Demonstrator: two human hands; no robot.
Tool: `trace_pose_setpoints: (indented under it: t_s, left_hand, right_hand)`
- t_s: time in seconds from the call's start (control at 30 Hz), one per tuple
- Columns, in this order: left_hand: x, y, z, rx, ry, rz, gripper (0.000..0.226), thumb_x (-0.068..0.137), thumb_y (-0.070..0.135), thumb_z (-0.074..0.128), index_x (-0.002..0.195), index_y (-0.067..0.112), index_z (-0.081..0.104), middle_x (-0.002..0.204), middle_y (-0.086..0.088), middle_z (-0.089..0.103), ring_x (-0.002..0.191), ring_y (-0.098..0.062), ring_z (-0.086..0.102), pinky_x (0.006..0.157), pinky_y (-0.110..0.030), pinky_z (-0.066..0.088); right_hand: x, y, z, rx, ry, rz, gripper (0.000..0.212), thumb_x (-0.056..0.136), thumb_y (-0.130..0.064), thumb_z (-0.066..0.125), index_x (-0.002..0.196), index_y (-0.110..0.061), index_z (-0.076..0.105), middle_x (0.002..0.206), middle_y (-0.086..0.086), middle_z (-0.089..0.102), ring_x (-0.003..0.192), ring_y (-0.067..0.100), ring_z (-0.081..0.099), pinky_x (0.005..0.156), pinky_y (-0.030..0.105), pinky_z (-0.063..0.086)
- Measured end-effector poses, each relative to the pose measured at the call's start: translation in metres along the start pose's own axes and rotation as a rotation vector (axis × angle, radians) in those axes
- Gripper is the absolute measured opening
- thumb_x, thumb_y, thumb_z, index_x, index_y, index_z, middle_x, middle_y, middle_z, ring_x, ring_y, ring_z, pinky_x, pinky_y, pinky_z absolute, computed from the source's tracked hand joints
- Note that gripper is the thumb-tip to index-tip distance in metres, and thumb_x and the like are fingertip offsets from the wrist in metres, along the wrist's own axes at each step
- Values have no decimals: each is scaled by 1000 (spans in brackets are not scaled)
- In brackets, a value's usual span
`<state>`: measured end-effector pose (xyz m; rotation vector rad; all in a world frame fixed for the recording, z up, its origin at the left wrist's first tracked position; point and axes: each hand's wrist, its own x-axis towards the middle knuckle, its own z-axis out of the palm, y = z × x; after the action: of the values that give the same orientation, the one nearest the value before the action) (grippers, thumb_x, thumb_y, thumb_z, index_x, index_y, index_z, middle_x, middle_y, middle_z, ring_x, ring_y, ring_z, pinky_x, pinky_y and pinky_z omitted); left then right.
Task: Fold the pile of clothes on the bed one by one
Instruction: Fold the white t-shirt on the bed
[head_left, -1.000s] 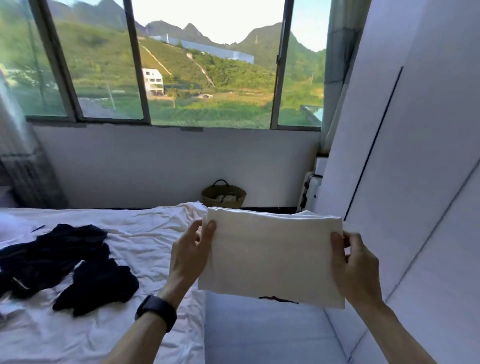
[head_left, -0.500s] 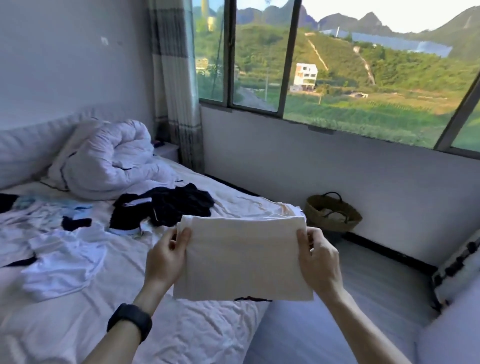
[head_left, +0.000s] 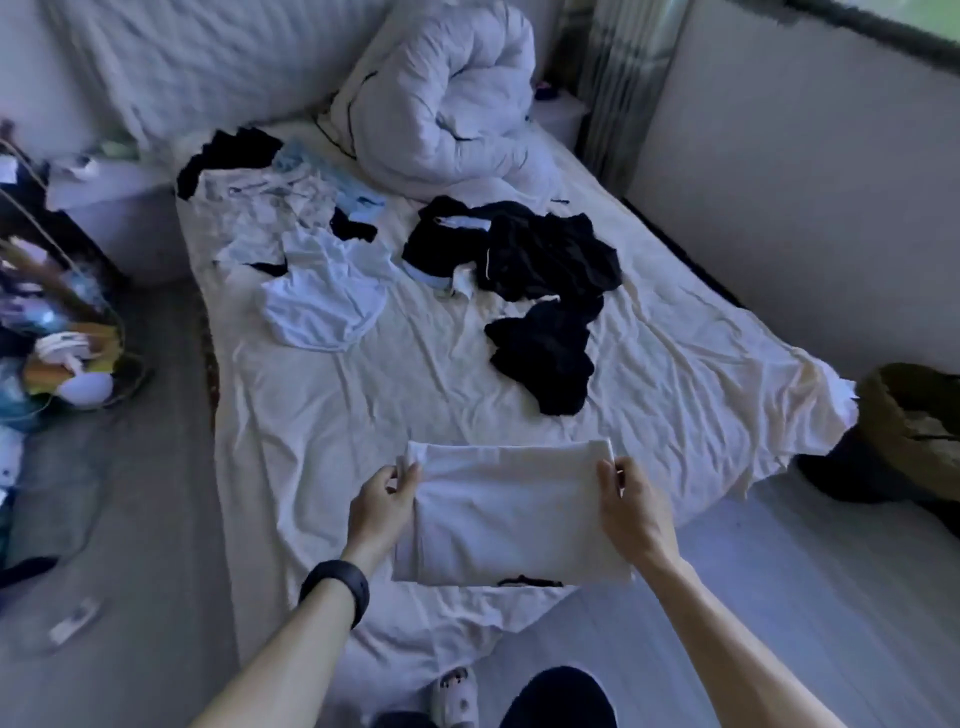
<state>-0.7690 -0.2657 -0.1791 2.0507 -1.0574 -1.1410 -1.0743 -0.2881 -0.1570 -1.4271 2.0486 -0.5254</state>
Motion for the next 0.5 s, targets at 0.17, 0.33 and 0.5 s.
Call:
trace_pose_setpoints:
  t_s: [0.17, 0.33, 0.5]
  left_hand:
    - [-10, -72, 38, 11, 4, -318, 35, 93, 57, 57, 78, 29, 43, 79, 7, 50, 74, -20, 56, 70, -37, 50]
    - [-19, -117, 81, 8, 74, -566, 53, 96, 56, 52, 94, 3, 54, 86, -8, 57, 69, -21, 53, 61, -33, 37]
    - [6, -132, 103, -27, 154, -604, 59, 98, 55, 49, 122, 1, 55, 103, -10, 64, 91, -26, 62, 65, -32, 37]
  right_hand:
    - [31, 41, 62, -142, -288, 28, 30, 107, -40, 40, 95, -16, 54, 84, 6, 61, 73, 26, 53, 61, 38, 39]
    - [67, 67, 103, -270, -511, -1, 29, 108, -41, 35, 100, -17, 49, 76, 1, 53, 65, 23, 49, 59, 39, 37]
    - [104, 68, 137, -302, -565, -37, 29, 108, -44, 30, 100, -19, 44, 79, 3, 52, 72, 28, 48, 59, 39, 30]
